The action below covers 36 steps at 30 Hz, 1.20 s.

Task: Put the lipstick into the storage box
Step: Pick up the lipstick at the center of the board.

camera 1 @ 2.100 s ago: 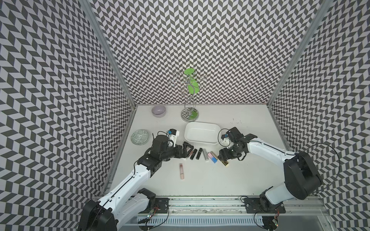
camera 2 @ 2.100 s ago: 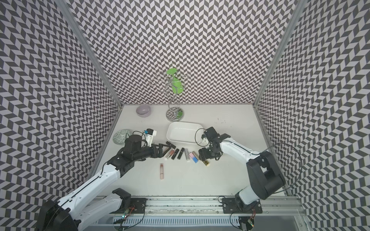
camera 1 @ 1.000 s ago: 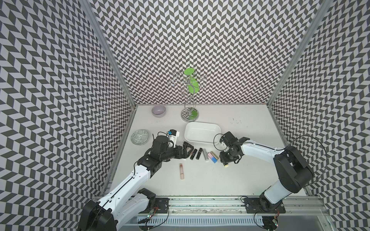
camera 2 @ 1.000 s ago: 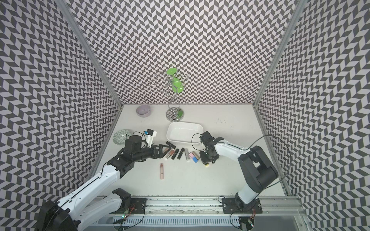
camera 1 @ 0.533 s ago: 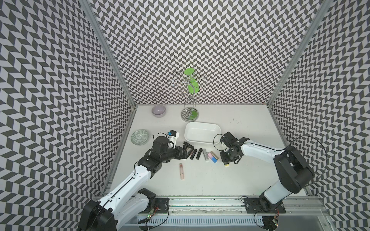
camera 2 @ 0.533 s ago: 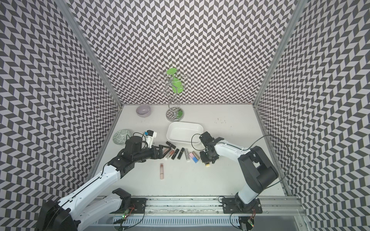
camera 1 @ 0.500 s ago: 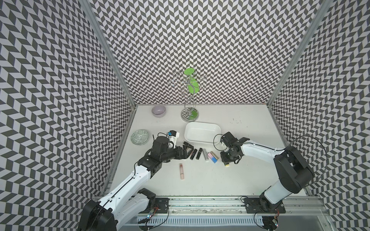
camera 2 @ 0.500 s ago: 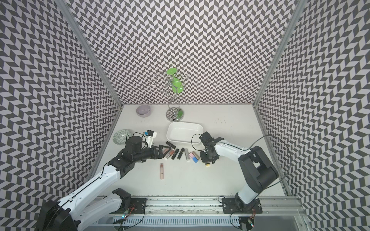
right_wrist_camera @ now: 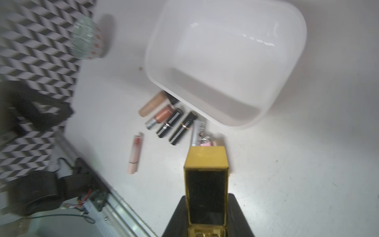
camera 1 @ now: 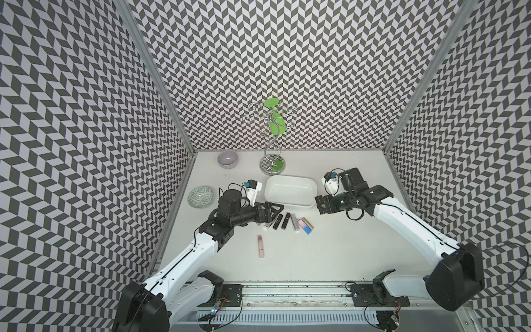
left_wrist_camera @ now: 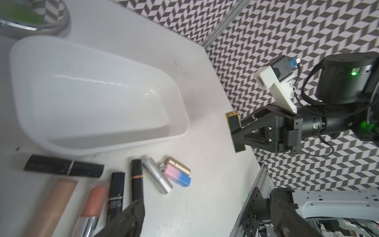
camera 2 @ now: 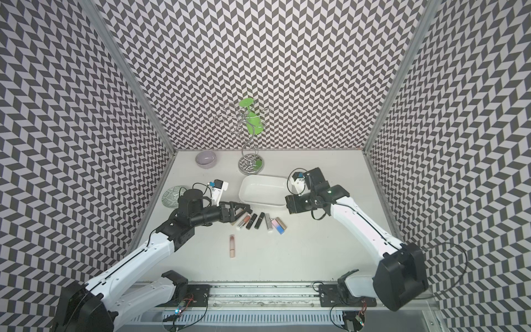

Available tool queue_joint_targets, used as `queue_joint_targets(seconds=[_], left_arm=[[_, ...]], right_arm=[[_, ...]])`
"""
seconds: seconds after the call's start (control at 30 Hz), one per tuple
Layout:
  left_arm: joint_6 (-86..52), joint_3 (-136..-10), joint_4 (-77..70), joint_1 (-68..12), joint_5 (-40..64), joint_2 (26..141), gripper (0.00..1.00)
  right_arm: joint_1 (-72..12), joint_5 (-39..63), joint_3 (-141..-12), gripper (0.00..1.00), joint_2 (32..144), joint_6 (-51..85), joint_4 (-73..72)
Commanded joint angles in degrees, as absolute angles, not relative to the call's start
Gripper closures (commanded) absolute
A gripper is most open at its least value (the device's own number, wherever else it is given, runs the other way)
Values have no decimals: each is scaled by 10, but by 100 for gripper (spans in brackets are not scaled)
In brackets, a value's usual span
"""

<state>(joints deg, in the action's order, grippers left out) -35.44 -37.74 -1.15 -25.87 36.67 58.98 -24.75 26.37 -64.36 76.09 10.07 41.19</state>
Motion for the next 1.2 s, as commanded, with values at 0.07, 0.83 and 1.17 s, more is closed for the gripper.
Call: queue_joint_targets(seconds=[0.07, 0.83, 1.17], left_arm=[[-407, -449, -141, -261, 480, 620, 1], [-469, -535, -241, -284, 568, 687, 12], [-486, -565, -264, -299, 573, 710, 16]], right_arm=[[-246, 524, -687, 79, 755, 113, 319], [-236, 723, -625, 79, 759, 424, -107], [-242, 722, -617, 79, 759, 420, -97]])
